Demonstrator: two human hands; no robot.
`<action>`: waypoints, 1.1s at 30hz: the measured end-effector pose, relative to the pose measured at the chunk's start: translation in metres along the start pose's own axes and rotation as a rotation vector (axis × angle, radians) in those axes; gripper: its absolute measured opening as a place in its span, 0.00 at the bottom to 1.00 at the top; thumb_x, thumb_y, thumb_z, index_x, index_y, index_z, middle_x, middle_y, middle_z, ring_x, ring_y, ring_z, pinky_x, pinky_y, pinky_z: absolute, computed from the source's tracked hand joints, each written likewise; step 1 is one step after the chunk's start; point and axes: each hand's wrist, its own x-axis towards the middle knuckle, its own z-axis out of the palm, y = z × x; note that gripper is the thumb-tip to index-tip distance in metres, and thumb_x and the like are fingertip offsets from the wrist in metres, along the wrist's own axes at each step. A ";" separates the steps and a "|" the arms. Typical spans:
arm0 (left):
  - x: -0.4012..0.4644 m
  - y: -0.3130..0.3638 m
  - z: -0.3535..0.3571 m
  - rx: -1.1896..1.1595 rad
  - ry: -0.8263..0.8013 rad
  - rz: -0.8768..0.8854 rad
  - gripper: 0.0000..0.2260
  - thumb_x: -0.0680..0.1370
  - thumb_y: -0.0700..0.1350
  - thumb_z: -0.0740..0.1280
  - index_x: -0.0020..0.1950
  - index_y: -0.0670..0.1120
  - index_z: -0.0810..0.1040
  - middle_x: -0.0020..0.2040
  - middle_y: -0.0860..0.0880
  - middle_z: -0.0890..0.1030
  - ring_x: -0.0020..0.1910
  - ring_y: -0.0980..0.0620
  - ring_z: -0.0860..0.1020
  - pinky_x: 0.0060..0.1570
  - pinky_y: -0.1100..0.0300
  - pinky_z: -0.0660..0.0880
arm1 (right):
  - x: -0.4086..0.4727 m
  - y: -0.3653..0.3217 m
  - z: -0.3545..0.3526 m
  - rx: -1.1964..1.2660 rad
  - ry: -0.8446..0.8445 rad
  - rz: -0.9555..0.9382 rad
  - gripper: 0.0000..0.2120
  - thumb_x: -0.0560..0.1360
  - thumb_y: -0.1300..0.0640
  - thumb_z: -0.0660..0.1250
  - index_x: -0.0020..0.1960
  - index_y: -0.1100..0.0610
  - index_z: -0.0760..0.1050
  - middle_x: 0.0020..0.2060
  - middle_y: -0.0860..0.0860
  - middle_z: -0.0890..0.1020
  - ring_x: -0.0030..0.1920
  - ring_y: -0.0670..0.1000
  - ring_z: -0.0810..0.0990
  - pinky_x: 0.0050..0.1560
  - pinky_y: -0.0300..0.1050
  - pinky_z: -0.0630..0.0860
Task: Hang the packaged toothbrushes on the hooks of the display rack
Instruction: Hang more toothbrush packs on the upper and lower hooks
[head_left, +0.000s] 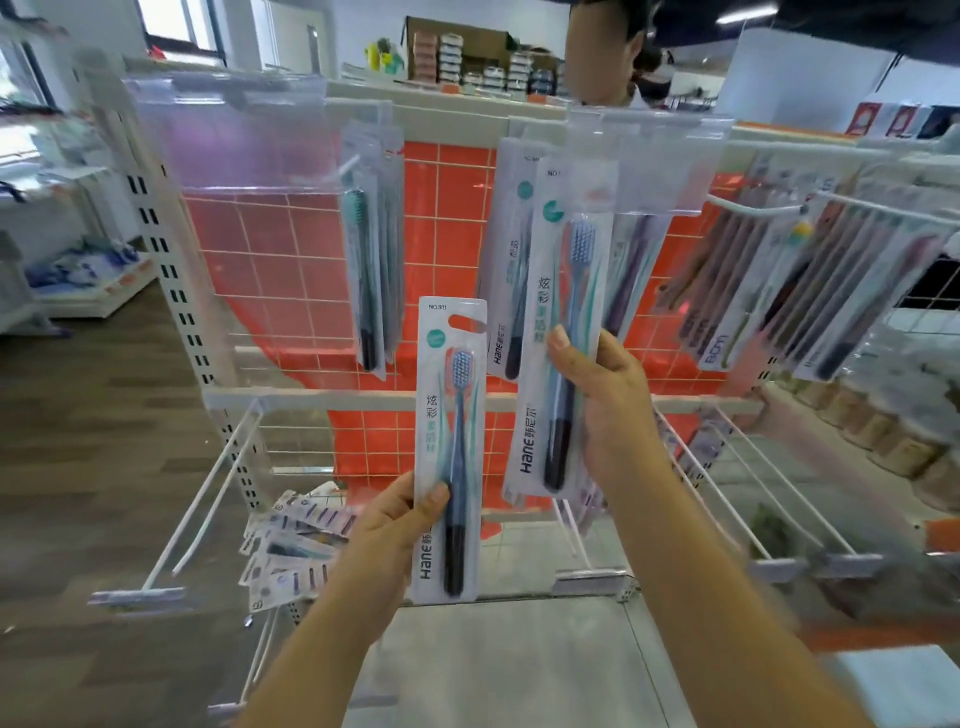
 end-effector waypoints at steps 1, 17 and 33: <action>0.001 0.000 0.000 0.009 0.011 -0.005 0.14 0.70 0.47 0.64 0.55 0.47 0.79 0.46 0.46 0.84 0.45 0.48 0.82 0.42 0.54 0.78 | 0.001 0.004 -0.002 -0.025 0.021 -0.016 0.04 0.74 0.62 0.66 0.47 0.55 0.79 0.40 0.48 0.84 0.45 0.50 0.83 0.49 0.47 0.80; 0.002 -0.003 -0.006 0.057 0.076 -0.070 0.16 0.70 0.47 0.65 0.57 0.47 0.78 0.51 0.44 0.83 0.53 0.43 0.80 0.57 0.44 0.75 | 0.068 0.042 0.024 -0.424 0.140 -0.055 0.16 0.77 0.48 0.63 0.37 0.53 0.62 0.31 0.47 0.64 0.30 0.44 0.63 0.24 0.30 0.62; -0.014 0.000 -0.002 0.091 -0.003 0.007 0.14 0.71 0.47 0.63 0.56 0.48 0.77 0.43 0.51 0.84 0.44 0.53 0.83 0.45 0.57 0.80 | 0.032 0.050 -0.009 -0.396 0.057 0.204 0.17 0.75 0.44 0.65 0.48 0.60 0.72 0.39 0.51 0.77 0.38 0.42 0.77 0.42 0.36 0.73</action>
